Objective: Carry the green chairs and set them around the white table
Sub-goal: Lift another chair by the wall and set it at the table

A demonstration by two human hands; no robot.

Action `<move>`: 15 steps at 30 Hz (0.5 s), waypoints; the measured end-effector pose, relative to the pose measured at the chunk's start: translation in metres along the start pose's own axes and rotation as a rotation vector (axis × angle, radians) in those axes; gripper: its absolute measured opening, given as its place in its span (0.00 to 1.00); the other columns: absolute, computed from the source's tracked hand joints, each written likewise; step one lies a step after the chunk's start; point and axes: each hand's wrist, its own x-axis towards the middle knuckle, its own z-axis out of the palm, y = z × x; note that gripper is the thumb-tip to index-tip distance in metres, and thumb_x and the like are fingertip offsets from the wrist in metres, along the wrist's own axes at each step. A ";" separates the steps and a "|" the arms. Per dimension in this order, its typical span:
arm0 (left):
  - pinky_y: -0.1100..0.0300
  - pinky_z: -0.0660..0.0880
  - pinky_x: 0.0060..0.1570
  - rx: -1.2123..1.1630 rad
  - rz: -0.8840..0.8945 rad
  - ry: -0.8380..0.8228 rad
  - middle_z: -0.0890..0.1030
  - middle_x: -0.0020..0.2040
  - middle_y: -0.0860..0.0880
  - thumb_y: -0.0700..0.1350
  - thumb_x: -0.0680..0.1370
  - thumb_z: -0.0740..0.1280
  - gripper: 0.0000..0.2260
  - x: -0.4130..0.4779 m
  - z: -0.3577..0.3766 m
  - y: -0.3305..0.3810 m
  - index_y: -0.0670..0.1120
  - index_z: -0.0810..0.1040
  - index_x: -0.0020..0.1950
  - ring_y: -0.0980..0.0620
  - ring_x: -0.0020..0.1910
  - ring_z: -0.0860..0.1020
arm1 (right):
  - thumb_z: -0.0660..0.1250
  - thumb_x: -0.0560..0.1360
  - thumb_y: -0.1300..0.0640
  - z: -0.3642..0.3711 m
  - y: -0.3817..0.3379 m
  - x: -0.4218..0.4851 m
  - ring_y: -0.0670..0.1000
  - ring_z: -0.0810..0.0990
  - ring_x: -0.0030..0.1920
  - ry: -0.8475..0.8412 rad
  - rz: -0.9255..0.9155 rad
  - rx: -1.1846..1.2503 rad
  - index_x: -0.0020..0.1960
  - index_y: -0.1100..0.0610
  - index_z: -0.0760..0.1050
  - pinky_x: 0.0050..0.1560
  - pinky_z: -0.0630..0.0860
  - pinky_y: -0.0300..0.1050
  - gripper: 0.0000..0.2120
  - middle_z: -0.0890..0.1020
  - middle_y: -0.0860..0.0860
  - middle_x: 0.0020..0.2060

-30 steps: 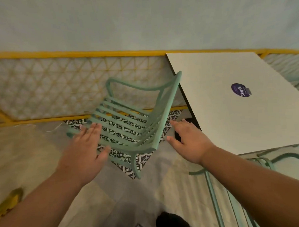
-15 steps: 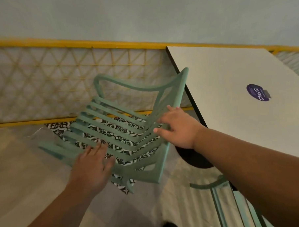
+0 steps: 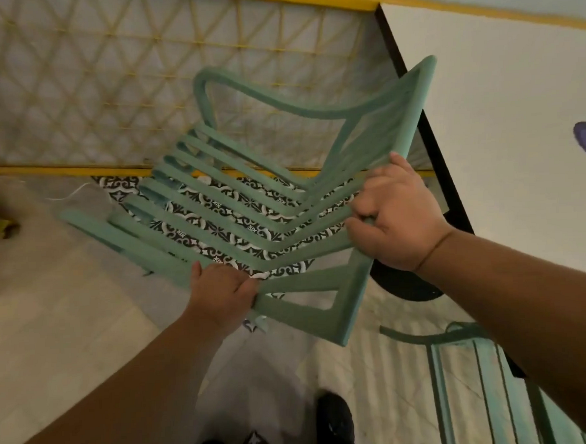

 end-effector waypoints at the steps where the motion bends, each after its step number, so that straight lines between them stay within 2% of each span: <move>1: 0.35 0.52 0.74 -0.027 0.004 0.024 0.72 0.28 0.50 0.54 0.73 0.51 0.19 0.000 0.002 -0.001 0.49 0.67 0.25 0.53 0.37 0.72 | 0.59 0.70 0.46 0.002 0.000 0.001 0.56 0.73 0.39 0.025 -0.010 0.019 0.27 0.49 0.68 0.70 0.62 0.59 0.15 0.69 0.49 0.26; 4: 0.35 0.54 0.73 -0.038 0.032 0.092 0.71 0.27 0.50 0.55 0.72 0.49 0.19 -0.001 0.007 -0.004 0.48 0.66 0.25 0.54 0.36 0.71 | 0.60 0.70 0.48 0.008 0.001 0.000 0.58 0.73 0.38 0.114 -0.042 0.058 0.29 0.47 0.63 0.69 0.64 0.61 0.12 0.67 0.48 0.27; 8: 0.37 0.47 0.76 -0.050 0.034 0.129 0.72 0.28 0.51 0.55 0.72 0.47 0.20 0.000 0.013 -0.010 0.49 0.67 0.25 0.51 0.39 0.73 | 0.60 0.70 0.50 0.013 0.000 -0.002 0.54 0.70 0.38 0.141 -0.025 0.056 0.27 0.54 0.69 0.70 0.62 0.56 0.15 0.66 0.47 0.27; 12: 0.37 0.48 0.75 -0.024 0.050 0.146 0.73 0.30 0.52 0.56 0.71 0.45 0.20 0.000 0.013 -0.015 0.50 0.67 0.26 0.50 0.42 0.72 | 0.60 0.69 0.51 0.013 -0.005 -0.001 0.56 0.70 0.35 0.154 -0.008 0.045 0.26 0.56 0.68 0.64 0.63 0.48 0.15 0.68 0.49 0.25; 15: 0.38 0.48 0.75 -0.021 0.072 0.152 0.74 0.31 0.52 0.58 0.70 0.44 0.20 0.000 0.013 -0.015 0.50 0.68 0.27 0.49 0.45 0.73 | 0.60 0.68 0.51 0.013 -0.006 -0.003 0.56 0.70 0.35 0.146 0.016 0.035 0.25 0.57 0.68 0.63 0.62 0.47 0.16 0.68 0.50 0.25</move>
